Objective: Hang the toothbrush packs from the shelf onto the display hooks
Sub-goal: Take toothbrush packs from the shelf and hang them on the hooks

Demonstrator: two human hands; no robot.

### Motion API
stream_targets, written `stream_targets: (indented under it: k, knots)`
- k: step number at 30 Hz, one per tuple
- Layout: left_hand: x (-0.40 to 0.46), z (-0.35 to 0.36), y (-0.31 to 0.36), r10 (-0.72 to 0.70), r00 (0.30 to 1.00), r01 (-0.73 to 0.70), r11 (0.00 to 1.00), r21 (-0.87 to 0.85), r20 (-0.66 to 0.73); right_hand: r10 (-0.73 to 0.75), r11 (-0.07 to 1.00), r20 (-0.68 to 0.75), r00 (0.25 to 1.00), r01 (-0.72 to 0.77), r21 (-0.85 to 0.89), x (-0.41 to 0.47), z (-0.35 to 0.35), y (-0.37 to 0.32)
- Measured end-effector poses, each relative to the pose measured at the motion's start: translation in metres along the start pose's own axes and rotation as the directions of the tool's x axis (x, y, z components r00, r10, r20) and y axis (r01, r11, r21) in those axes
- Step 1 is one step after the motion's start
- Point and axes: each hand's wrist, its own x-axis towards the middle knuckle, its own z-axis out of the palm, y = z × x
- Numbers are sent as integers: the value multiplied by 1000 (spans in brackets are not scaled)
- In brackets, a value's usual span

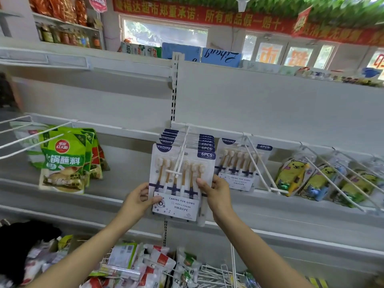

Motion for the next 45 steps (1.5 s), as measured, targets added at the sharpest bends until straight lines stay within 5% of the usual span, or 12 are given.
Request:
stream_targets:
  k: [16, 21, 24, 27, 33, 45]
  knots:
    - [22, 10, -4, -5, 999, 10, 995, 97, -50, -2, 993, -44, 999, -3, -117, 29, -1, 3]
    - [-6, 6, -17, 323, 927, -228, 890, 395, -191, 14, 965, -77, 997, -34, -260, 19, -19, 14]
    - [-19, 4, -23, 508, 859, -378, 705, 600, -55, -52, 918, -95, 994, 10, -396, 2, -44, 21]
    - [-24, 14, -21, 558, 804, -548, 561, 620, 206, -136, 836, -32, 990, 98, -540, -19, -74, 25]
    - [-25, 66, 4, 523, 698, -710, 416, 568, 489, -255, 415, 265, 930, 353, -839, -66, -138, 19]
    - [-63, 243, 84, 586, 452, -892, 284, 351, 673, -275, 332, 249, 929, 335, -882, -155, -289, -6]
